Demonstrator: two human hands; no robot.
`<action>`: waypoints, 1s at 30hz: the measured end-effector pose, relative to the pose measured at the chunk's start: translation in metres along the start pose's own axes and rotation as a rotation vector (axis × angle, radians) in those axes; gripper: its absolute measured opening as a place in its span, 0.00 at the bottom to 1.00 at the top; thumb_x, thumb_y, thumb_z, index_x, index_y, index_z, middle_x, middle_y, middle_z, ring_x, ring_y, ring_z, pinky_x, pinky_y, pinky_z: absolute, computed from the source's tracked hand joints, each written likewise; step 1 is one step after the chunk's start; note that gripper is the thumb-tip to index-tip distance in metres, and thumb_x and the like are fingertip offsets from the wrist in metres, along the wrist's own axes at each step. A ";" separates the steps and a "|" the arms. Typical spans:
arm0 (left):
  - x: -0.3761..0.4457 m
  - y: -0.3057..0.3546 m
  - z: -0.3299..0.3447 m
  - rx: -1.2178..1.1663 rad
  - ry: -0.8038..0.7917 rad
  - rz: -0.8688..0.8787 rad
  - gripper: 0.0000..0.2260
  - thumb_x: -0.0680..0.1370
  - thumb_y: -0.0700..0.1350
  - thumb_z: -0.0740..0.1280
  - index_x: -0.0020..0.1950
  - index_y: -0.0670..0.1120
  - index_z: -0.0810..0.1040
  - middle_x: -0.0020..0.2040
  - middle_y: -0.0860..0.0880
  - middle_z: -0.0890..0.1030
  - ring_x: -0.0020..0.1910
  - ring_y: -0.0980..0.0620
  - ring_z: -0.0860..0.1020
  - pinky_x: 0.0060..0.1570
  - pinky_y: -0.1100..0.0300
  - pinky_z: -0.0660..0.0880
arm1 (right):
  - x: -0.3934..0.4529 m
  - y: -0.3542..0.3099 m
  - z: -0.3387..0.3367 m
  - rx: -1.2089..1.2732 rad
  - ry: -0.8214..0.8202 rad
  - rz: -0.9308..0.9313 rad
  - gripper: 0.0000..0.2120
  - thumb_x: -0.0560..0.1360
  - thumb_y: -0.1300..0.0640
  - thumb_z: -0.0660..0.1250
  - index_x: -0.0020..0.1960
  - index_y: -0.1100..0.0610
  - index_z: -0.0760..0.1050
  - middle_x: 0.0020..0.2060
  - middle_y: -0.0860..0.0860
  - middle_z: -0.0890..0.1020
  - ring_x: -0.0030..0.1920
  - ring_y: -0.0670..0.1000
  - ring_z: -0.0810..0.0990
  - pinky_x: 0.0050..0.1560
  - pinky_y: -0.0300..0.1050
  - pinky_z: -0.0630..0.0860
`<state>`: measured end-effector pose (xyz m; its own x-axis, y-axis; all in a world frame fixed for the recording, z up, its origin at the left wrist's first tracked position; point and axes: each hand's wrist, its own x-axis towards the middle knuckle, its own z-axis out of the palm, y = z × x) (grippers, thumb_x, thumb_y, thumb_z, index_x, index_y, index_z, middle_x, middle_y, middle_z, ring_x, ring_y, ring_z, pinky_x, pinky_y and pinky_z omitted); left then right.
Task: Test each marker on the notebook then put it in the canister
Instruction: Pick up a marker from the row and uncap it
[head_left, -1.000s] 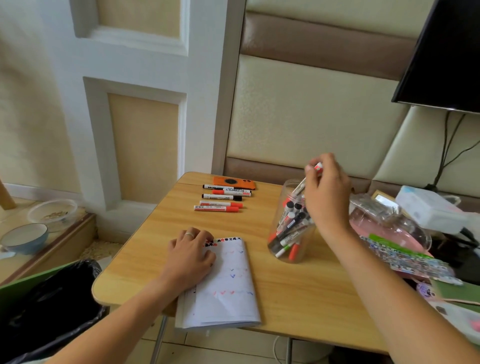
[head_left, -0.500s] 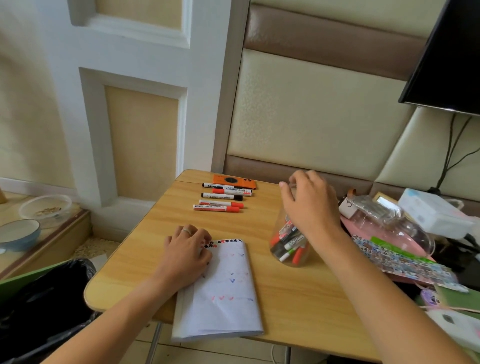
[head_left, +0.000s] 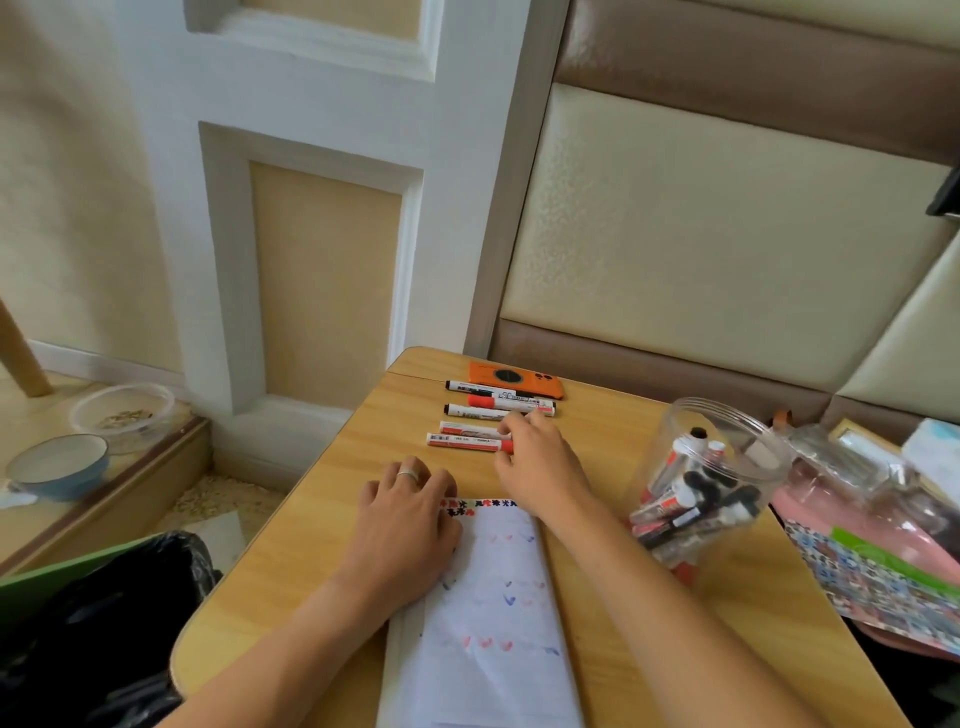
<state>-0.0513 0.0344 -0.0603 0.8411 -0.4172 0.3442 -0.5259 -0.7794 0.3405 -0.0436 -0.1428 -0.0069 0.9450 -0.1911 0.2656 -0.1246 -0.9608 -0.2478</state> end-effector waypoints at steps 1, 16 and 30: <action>-0.001 -0.001 0.001 0.002 0.002 0.001 0.11 0.81 0.54 0.56 0.62 0.58 0.70 0.62 0.54 0.69 0.63 0.53 0.66 0.62 0.56 0.62 | 0.011 0.003 0.008 -0.030 0.009 0.002 0.20 0.82 0.48 0.66 0.72 0.52 0.71 0.67 0.50 0.73 0.64 0.50 0.73 0.57 0.44 0.75; 0.001 -0.004 0.005 -0.030 -0.003 -0.006 0.18 0.72 0.58 0.43 0.56 0.59 0.66 0.56 0.57 0.65 0.58 0.56 0.62 0.59 0.58 0.61 | 0.104 0.020 0.055 -0.054 -0.289 0.096 0.39 0.82 0.29 0.43 0.85 0.49 0.44 0.85 0.49 0.46 0.84 0.52 0.42 0.81 0.62 0.41; 0.000 -0.004 0.005 -0.056 0.015 -0.016 0.14 0.76 0.55 0.50 0.59 0.57 0.66 0.57 0.57 0.65 0.58 0.56 0.63 0.57 0.60 0.61 | 0.082 0.028 0.056 -0.062 -0.227 0.048 0.35 0.82 0.31 0.47 0.84 0.47 0.54 0.82 0.52 0.60 0.82 0.56 0.54 0.82 0.61 0.48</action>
<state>-0.0485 0.0355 -0.0663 0.8477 -0.3977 0.3511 -0.5191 -0.7581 0.3947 0.0474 -0.1746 -0.0445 0.9804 -0.1935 0.0366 -0.1829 -0.9635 -0.1957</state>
